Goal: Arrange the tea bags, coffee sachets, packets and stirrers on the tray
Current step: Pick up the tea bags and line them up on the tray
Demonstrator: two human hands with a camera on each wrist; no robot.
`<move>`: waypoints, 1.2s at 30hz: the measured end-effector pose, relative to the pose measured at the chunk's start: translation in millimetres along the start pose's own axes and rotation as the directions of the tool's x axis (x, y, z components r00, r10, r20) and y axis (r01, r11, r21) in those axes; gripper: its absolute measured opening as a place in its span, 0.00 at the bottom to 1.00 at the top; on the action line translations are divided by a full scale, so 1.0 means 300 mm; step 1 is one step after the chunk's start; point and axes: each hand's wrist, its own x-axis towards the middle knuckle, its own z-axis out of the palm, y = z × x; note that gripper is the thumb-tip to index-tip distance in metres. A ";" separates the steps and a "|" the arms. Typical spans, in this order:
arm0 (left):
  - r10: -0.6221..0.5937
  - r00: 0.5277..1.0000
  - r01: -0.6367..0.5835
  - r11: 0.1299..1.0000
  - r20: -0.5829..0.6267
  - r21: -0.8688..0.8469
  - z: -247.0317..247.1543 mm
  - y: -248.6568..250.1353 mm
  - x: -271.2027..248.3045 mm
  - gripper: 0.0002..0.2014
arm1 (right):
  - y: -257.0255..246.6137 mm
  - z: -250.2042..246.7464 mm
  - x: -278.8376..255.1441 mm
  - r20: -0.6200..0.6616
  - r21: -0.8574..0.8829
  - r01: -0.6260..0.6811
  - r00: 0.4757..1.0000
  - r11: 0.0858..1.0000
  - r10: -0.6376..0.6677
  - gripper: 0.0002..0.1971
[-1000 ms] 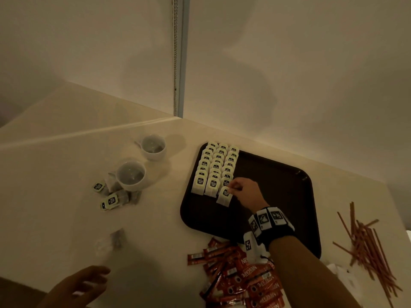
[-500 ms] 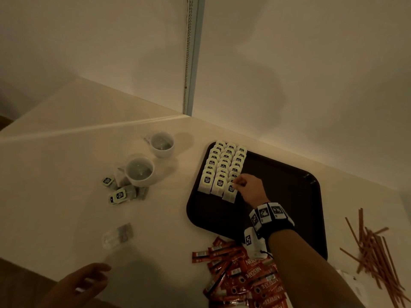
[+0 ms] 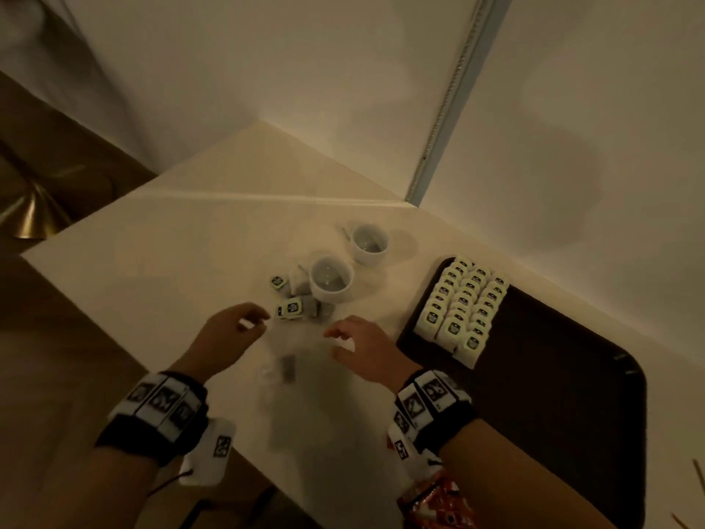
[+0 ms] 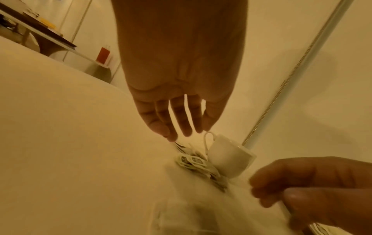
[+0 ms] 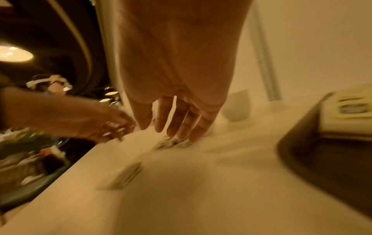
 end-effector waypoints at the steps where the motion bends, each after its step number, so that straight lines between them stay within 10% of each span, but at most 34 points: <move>1: -0.001 1.000 0.001 1.000 -0.023 0.005 0.011 0.006 0.031 0.08 | -0.025 0.043 0.022 0.074 -0.059 0.020 0.997 0.998 -0.016 0.16; 19: -0.190 0.981 0.178 0.955 0.029 0.238 0.163 0.048 0.207 0.27 | -0.074 0.237 0.075 0.107 -0.283 -0.117 0.983 0.952 0.152 0.14; 26: -0.166 0.984 0.152 0.971 0.065 0.187 0.170 0.038 0.227 0.22 | -0.041 0.121 0.055 0.004 0.096 -0.314 0.949 0.945 0.315 0.10; 32: -0.079 0.991 0.067 0.992 0.106 0.106 0.109 0.070 0.209 0.12 | -0.063 0.019 0.044 0.087 0.648 -0.436 0.857 0.625 0.508 0.08; 36: 0.045 0.982 -0.033 0.997 0.181 -0.066 0.032 0.123 0.185 0.19 | -0.062 -0.070 0.012 0.026 0.739 -0.335 0.881 0.584 0.472 0.04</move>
